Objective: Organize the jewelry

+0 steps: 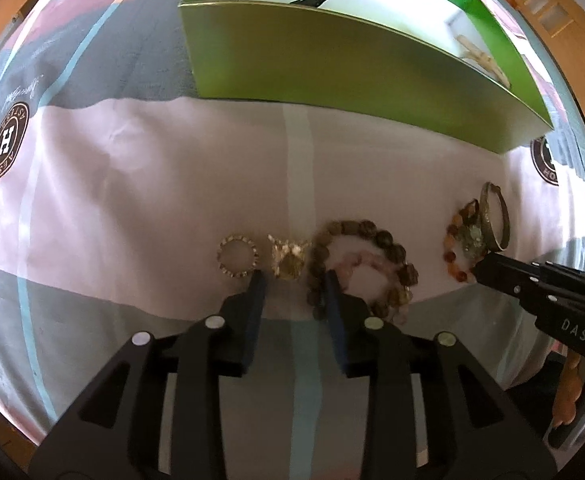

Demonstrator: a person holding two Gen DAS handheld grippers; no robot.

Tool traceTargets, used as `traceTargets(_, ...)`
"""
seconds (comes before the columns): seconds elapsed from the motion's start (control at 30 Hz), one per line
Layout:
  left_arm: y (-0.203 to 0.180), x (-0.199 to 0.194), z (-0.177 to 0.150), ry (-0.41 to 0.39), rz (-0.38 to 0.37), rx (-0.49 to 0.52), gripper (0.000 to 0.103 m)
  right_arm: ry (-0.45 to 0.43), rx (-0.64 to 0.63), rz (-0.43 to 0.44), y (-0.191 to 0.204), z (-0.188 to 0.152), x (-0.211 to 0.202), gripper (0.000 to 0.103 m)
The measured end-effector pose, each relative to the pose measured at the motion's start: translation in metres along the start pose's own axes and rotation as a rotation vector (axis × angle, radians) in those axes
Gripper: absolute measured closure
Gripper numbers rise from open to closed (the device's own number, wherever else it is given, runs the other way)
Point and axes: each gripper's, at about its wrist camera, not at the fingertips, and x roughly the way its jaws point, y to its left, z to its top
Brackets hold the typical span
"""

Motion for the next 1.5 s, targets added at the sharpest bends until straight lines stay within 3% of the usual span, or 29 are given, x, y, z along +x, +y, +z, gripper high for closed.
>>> traceTargets(0.2, -0.012, 0.002, 0.002, -0.014, 0.027, 0.022, 0.062, -0.067, -0.025, -0.075, 0.009, 0.006, 0.001, 0.086)
traceTargets(0.27, -0.015, 0.002, 0.003, -0.016, 0.026, 0.02, 0.062, -0.073, -0.05, -0.075, 0.014, 0.006, 0.002, 0.068)
traceTargets(0.33, -0.013, 0.002, 0.004, -0.018, 0.013, 0.007, 0.065, -0.08, -0.058, -0.051, 0.017, 0.006, 0.002, 0.058)
traceTargets(0.37, -0.011, 0.001, 0.005, -0.021, 0.015, -0.001, 0.068, -0.089, -0.067, -0.062, 0.019, 0.005, 0.002, 0.058)
traceTargets(0.4, -0.009, 0.0, 0.005, -0.026, 0.023, -0.009, 0.076, -0.094, -0.083, -0.079, 0.021, 0.005, 0.003, 0.059)
traceTargets(0.47, 0.002, -0.002, 0.006, -0.028, 0.022, -0.012, 0.082, -0.112, -0.126, -0.142, 0.028, 0.004, 0.003, 0.08)
traceTargets(0.53, 0.002, -0.003, 0.006, -0.03, 0.019, -0.012, 0.082, -0.105, -0.155, -0.123, 0.032, 0.003, 0.001, 0.095)
traceTargets(0.63, 0.001, -0.01, 0.007, -0.044, -0.003, -0.014, 0.083, -0.122, -0.182, -0.138, 0.036, 0.002, -0.007, 0.096)
traceTargets(0.9, 0.002, -0.054, 0.008, -0.13, -0.103, 0.002, 0.083, -0.238, -0.146, -0.041, 0.03, 0.005, -0.048, 0.095)
traceTargets(1.2, -0.005, -0.044, 0.011, -0.113, -0.089, -0.003, 0.083, -0.271, -0.128, -0.042, 0.028, 0.007, -0.053, 0.095)
traceTargets(1.5, -0.011, -0.013, 0.016, -0.041, -0.032, -0.007, 0.083, -0.211, -0.106, -0.091, 0.022, 0.008, -0.034, 0.095)
